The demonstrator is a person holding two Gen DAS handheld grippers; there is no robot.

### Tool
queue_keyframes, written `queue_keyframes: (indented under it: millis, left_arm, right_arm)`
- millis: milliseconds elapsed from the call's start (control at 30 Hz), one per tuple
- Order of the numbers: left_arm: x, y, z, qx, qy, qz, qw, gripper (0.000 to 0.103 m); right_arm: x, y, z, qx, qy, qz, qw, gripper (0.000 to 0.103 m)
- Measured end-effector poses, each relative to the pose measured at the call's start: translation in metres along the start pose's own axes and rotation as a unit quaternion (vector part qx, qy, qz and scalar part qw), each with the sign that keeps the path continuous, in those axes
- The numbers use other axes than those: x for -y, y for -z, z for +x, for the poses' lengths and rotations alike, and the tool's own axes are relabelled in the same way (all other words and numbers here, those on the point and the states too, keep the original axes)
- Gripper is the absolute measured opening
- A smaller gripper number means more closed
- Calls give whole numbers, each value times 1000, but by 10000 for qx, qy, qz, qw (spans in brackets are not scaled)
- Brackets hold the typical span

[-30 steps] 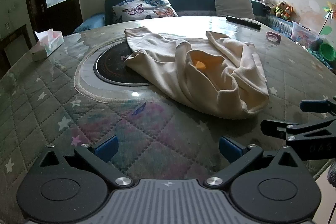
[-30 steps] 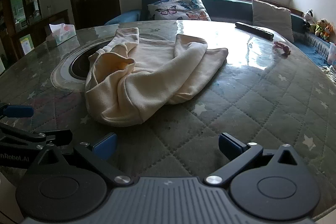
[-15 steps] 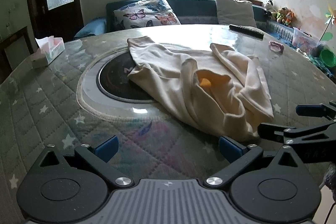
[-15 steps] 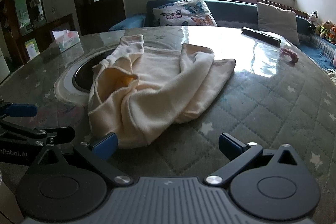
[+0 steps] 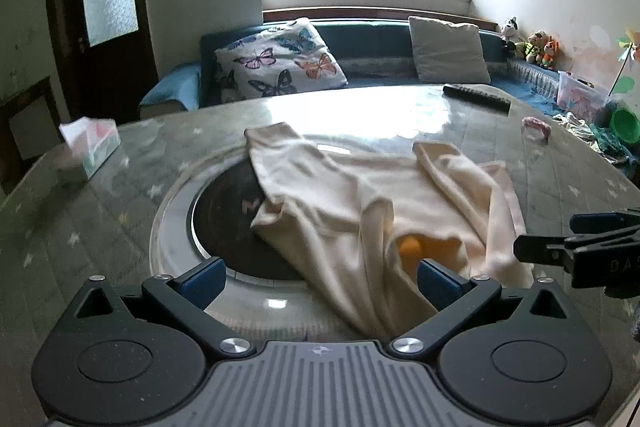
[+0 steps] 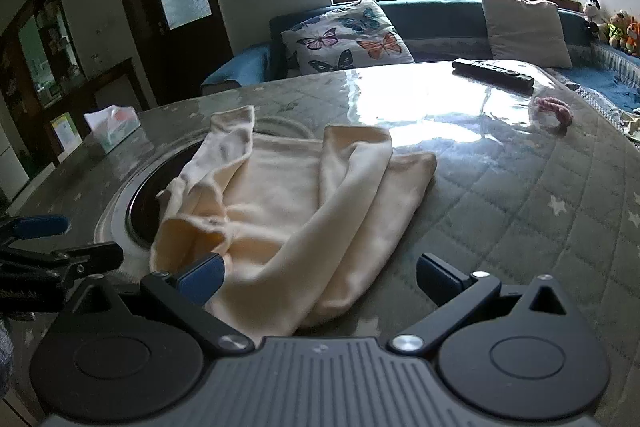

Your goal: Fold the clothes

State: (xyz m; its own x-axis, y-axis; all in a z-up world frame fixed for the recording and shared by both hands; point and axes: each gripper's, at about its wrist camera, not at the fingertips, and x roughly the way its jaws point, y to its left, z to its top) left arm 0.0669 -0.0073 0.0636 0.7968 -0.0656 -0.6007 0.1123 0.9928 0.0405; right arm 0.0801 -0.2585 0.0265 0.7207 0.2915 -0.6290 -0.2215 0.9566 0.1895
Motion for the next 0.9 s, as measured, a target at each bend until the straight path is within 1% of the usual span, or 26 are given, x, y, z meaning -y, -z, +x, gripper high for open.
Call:
queue_keyframes:
  millis: [167,200,233,300,333,400,433,500,567,633,667,733,767,833,867,900]
  left_arm:
    - [6,-26,20,87,162,120,9998,102]
    - [8,-30,25,81,204,137,9997,99]
    - [9,-33,30,60,236,154,9996,96]
    - [12,-39,42,10,291,194,9994,93]
    - [14,-42,48,-16,318,214,9993,89]
    - [17,-48,59,-66,373,254,9990,85]
    - [19,-50,65,-91,387,290,9988,80]
    - [22,-53,75,-161,429,385,9982,76]
    - [24,-54,84,-236,489,469,9974,69]
    - [25,-53,91,-330,525,521,9967,56]
    - [25,-52,95,-379,552,531,9963,53]
    - [24,-50,101,-479,589,544,9956,39]
    - [23,-49,102,-509,601,546,9954,35]
    - [20,-46,103,-539,621,542,9951,21]
    - [18,-45,103,-554,631,541,9950,18]
    - [16,-45,103,-560,628,529,9950,14]
  right_arm:
    - [11,-19,14,-9,30,32,10000,101]
    - [14,-22,17,-21,18,70,10000,99]
    - [17,-26,20,-37,5,113,9999,98]
    - [23,-33,27,-74,21,174,9998,97]
    - [25,-35,30,-90,41,196,9998,96]
    - [31,-42,37,-123,26,284,9995,93]
    - [35,-45,41,-142,4,345,9993,91]
    - [42,-49,48,-190,-46,470,9987,88]
    - [46,-53,56,-234,-77,536,9983,84]
    - [48,-57,65,-283,-122,580,9978,80]
    - [49,-58,70,-309,-154,590,9977,79]
    - [48,-61,78,-361,-232,582,9974,70]
    - [48,-62,82,-387,-259,571,9973,69]
    - [47,-63,92,-458,-286,552,9970,65]
    - [46,-63,97,-499,-289,539,9969,64]
    - [45,-63,101,-523,-299,523,9968,58]
